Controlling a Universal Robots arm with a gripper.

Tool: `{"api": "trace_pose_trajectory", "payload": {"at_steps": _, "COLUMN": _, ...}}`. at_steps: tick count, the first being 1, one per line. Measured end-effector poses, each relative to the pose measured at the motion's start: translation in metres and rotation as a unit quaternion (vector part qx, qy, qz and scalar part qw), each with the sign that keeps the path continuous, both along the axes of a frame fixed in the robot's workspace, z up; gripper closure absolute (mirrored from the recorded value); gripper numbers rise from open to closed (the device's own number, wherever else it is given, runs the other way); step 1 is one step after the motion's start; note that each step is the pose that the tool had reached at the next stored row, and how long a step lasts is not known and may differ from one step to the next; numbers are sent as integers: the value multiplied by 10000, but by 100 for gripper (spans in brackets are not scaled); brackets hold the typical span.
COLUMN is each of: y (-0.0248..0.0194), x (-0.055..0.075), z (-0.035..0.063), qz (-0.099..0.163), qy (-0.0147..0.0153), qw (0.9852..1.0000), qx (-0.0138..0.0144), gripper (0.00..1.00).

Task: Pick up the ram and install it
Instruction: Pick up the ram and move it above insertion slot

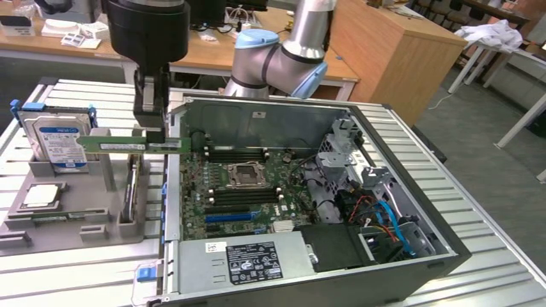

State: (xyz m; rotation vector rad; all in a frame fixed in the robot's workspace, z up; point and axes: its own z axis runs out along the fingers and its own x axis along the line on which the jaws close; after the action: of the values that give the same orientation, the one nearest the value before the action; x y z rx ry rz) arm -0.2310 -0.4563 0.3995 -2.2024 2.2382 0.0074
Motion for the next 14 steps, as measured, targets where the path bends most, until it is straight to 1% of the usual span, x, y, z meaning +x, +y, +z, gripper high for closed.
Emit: {"api": "trace_pose_trajectory", "payload": {"at_steps": 14, "y": 7, "x": 175, "z": 0, "qz": 1, "qy": 0, "qw": 10000, "qx": 0, "gripper": 88}}
